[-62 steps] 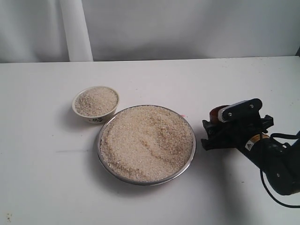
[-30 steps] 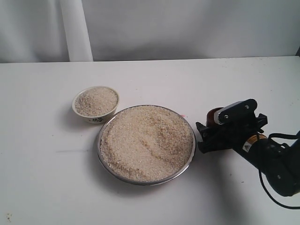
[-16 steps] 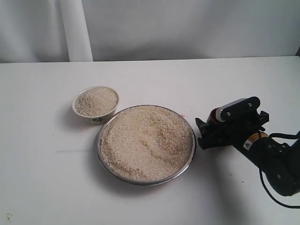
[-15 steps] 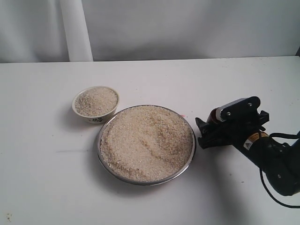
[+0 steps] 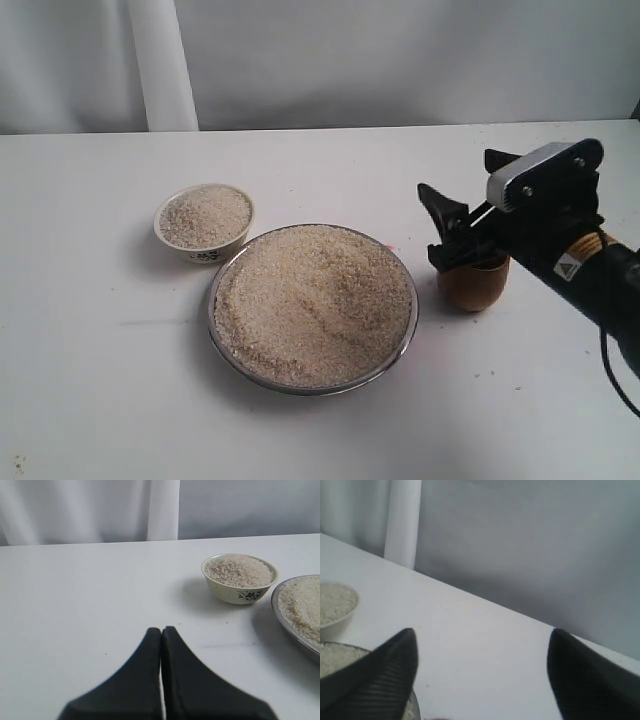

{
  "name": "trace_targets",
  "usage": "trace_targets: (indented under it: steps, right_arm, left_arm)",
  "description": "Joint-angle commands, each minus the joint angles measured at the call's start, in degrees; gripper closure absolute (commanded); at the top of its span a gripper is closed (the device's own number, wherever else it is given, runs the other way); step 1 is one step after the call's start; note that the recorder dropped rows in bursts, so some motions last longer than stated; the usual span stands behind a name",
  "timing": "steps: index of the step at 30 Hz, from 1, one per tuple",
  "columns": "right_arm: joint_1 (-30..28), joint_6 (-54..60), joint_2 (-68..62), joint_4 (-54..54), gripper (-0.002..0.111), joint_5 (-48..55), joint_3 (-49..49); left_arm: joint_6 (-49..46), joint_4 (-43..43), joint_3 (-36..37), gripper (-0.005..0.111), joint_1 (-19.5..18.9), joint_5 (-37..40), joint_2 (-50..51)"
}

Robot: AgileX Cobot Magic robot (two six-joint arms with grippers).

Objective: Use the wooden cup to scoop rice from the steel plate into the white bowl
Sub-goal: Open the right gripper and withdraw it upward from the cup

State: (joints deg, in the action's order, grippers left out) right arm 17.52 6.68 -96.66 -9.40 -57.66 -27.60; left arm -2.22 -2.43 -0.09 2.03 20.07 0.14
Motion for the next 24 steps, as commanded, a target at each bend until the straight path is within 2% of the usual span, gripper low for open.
trace_targets:
  steps: [1,4,10,18,24]
  right_arm:
    - [-0.3,-2.7,7.9,-0.9,0.067,7.7,0.5]
    - [-0.3,-2.7,13.9,-0.9,0.085,13.2,0.5]
    - [-0.3,-4.2,24.8,-0.8,0.108,21.0,0.5]
    - [-0.3,-7.6,38.8,-0.6,0.108,24.5,0.5]
    - [-0.3,-7.6,44.0,-0.6,0.108,24.8,0.5]
  left_arm:
    - [0.2,0.0,0.1,0.107,0.3,-0.2,-0.1]
    - [0.2,0.0,0.1,0.107,0.3,-0.2,-0.1]
    - [0.1,0.0,0.1,0.107,0.3,-0.2,-0.1]
    - [0.1,0.0,0.1,0.107,0.3,-0.2,-0.1]
    - [0.2,0.0,0.1,0.107,0.3,-0.2,-0.1]
